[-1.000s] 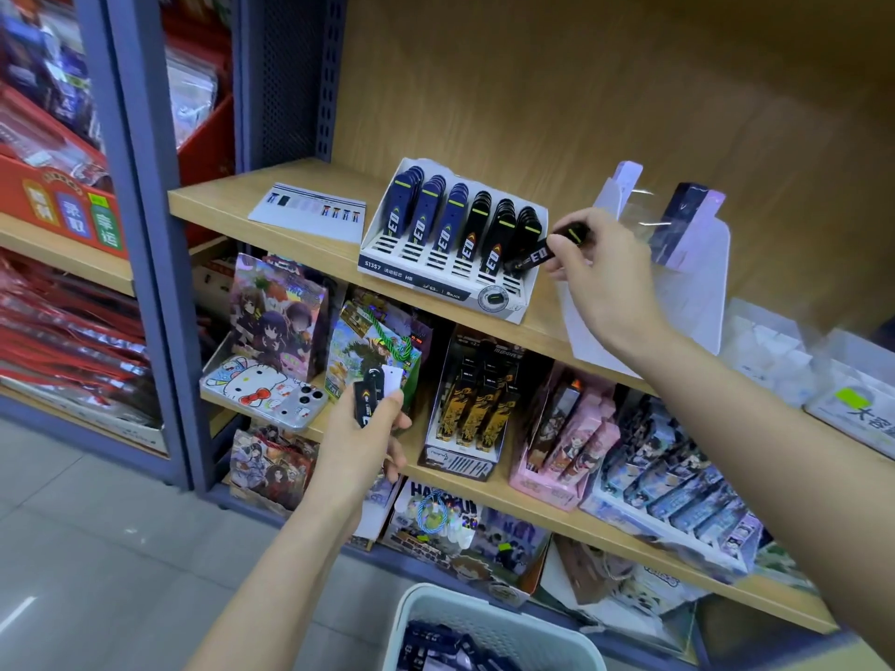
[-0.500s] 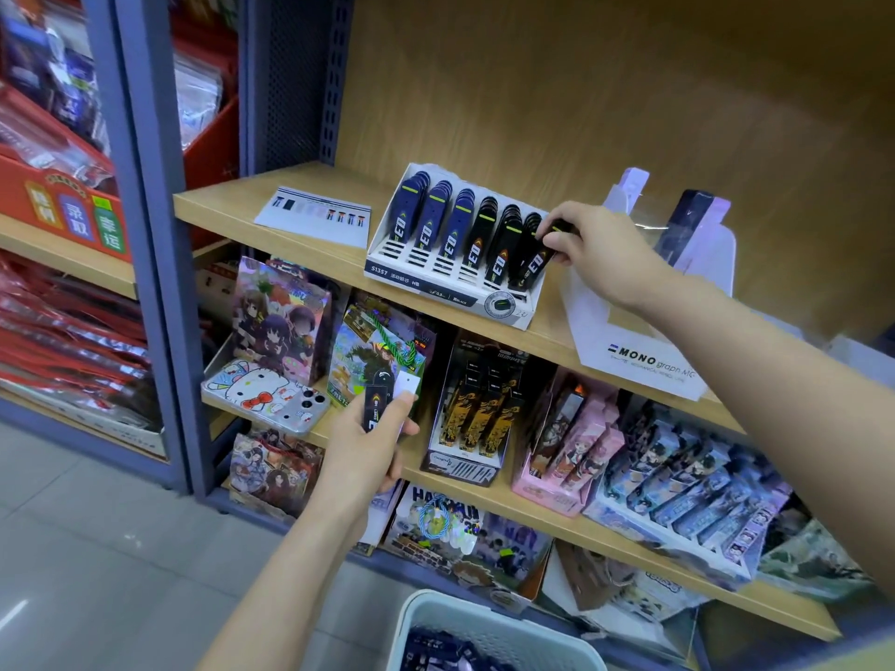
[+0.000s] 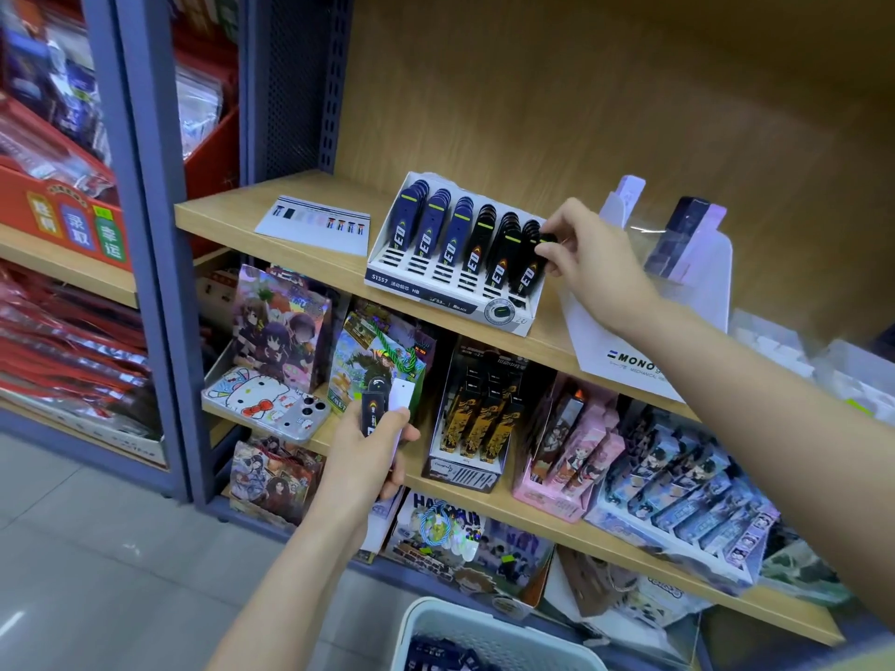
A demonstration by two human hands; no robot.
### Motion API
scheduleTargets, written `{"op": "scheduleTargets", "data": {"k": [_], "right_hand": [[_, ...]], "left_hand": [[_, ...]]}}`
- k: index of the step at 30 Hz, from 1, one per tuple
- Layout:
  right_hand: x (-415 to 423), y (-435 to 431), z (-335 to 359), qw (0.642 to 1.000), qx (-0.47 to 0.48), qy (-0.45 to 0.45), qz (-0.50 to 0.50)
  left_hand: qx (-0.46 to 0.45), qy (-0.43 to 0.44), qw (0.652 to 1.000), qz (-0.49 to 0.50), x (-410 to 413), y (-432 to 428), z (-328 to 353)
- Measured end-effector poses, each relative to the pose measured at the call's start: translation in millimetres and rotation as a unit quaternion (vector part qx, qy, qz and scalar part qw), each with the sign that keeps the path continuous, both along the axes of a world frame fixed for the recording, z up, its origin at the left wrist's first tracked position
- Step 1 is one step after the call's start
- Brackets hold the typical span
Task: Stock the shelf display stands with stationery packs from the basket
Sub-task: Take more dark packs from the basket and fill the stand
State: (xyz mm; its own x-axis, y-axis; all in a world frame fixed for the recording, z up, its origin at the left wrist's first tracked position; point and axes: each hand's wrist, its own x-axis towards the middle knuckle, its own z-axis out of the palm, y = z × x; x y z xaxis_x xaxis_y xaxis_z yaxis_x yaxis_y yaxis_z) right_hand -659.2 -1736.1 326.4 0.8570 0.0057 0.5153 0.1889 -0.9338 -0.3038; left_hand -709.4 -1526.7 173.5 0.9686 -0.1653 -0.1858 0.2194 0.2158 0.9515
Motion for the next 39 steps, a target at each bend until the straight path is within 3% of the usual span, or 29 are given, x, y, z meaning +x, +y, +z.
{"op": "scheduleTargets", "data": {"k": [7, 13, 22, 25, 28, 32, 35, 39], "right_hand": [[1.7, -5.3, 0.8, 0.997, -0.058, -0.046, 0.008], [6.4, 0.1, 10.3, 1.0, 0.017, -0.012, -0.002], [-13.9, 7.2, -8.1, 0.974, -0.199, -0.087, -0.058], [-38.3, 25.6, -28.0, 0.993, -0.083, -0.085, -0.023], [-60.7, 48.7, -56.6, 0.996, 0.038, 0.075, 0.023], [-71.2, 59.9, -92.1, 0.956, 0.149, 0.242, 0.068], [-75.1, 59.9, -94.1, 0.943, 0.217, 0.242, 0.077], [-85.0, 58.6, -90.4, 0.949, 0.254, 0.155, 0.102]], "left_hand": [[-0.017, -0.022, 1.0, -0.006, -1.2, -1.9, -0.1], [-0.01, -0.031, 0.999, -0.016, -4.4, -2.7, 1.8], [0.001, -0.013, 1.0, -0.005, -3.0, -2.8, -2.3], [-0.001, -0.023, 1.0, -0.014, -2.6, -2.7, -2.6], [0.007, -0.035, 0.998, -0.048, -3.8, -4.0, -2.6], [0.034, -0.081, 0.992, -0.094, -12.8, -6.4, -0.4], [0.044, -0.068, 0.994, -0.079, -17.5, -7.2, -0.8], [-0.01, 0.009, 1.0, -0.023, -12.3, -4.8, -5.4]]}}
